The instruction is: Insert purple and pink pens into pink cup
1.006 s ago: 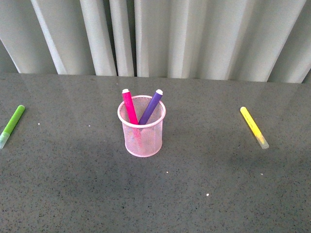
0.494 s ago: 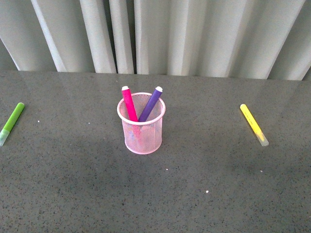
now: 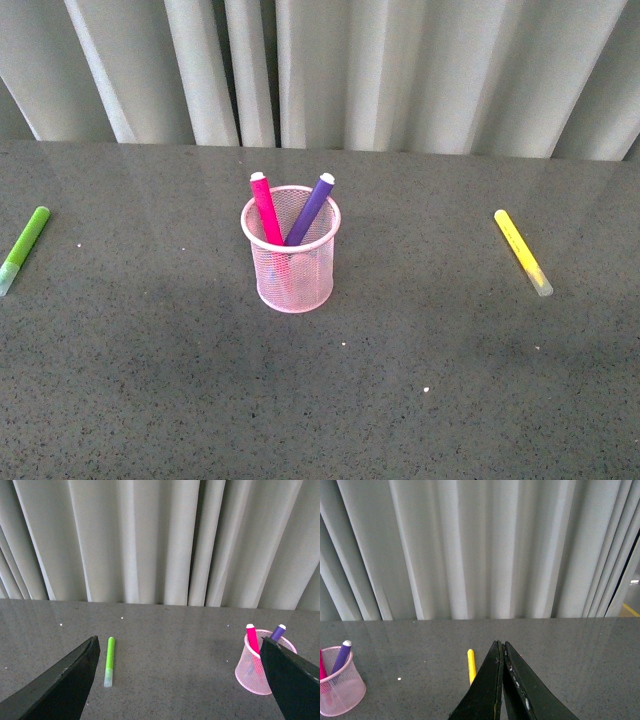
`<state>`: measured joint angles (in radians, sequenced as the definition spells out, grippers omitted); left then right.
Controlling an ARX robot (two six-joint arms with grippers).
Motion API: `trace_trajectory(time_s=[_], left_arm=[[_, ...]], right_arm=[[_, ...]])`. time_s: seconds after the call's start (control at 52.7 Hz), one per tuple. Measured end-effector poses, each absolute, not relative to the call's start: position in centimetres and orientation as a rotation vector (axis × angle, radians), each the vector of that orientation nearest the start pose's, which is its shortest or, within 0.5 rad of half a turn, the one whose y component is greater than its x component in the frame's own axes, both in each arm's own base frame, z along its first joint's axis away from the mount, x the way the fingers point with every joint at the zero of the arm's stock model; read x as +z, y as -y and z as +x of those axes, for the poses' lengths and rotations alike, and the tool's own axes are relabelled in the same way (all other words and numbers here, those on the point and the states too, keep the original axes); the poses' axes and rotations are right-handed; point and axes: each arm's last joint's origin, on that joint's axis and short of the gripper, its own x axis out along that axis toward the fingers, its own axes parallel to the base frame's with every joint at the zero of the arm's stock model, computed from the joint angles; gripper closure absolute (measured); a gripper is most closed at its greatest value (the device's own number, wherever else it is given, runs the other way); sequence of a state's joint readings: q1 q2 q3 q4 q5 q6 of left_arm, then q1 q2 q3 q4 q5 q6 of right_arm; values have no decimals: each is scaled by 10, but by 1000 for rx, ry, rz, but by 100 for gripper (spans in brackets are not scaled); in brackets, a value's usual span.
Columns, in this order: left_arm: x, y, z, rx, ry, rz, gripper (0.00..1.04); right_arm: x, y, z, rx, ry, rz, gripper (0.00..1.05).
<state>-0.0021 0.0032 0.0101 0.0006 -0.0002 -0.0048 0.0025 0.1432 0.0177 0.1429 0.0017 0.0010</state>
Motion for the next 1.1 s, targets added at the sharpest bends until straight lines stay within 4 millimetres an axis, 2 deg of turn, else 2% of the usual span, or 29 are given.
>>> trace_trajectory(time_s=[0.152,0.399,0.437,0.854,0.968,1.006,1.101], left_arm=[[167,0,97,-2,7,-5,7],[167,0,97,-2,8,-5,7],[167,0,97,-2,8,-5,7],[167,0,97,-2,8,-5,7],[167,0,97,-2,8,-5,7],[167,0,97,-2,8,-5,7],[167,0,97,-2,8,-5,7]], right_arm=[[169,0,97,1,16,1,101],[169,0,97,1,15,1,101],[169,0,97,1,15,1,98],[169,0,97,0,15,1,33],[169,0,97,0,15,1,10],[169,0,97,1,15,2,5],[169,0,97,1,15,2,7]])
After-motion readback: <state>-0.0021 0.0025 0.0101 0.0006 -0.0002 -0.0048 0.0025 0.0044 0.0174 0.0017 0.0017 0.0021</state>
